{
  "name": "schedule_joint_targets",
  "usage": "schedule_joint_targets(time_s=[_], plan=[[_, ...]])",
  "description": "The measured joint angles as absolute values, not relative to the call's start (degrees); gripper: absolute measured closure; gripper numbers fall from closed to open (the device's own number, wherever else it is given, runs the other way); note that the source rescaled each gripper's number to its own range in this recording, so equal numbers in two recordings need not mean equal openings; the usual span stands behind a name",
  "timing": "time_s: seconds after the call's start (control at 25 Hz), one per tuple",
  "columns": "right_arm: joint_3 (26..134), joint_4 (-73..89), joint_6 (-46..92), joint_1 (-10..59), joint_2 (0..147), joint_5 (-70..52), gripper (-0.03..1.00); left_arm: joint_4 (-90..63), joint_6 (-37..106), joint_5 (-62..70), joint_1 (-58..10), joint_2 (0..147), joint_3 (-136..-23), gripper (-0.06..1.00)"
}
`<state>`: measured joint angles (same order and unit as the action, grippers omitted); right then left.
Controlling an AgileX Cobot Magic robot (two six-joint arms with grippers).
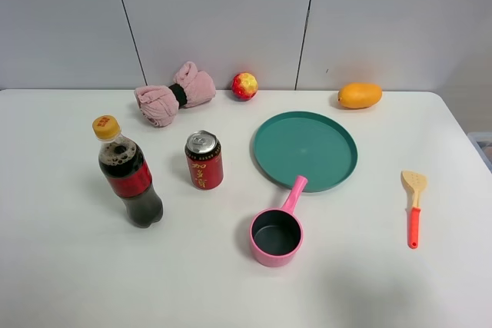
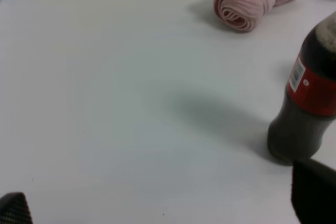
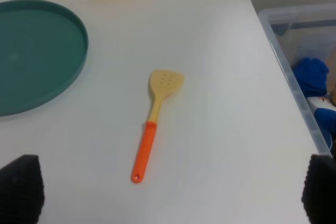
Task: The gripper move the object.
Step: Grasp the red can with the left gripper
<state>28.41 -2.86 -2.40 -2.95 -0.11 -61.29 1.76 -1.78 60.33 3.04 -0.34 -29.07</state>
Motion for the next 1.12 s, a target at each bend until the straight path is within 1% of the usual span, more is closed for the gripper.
schedule_joint_targets(time_s=[1.12], plan=[[28.41, -2.86, -2.40, -2.95, -0.11, -61.29, -0.03, 1.76, -1.78, 60.33, 3.04, -0.34, -29.07, -0.06]])
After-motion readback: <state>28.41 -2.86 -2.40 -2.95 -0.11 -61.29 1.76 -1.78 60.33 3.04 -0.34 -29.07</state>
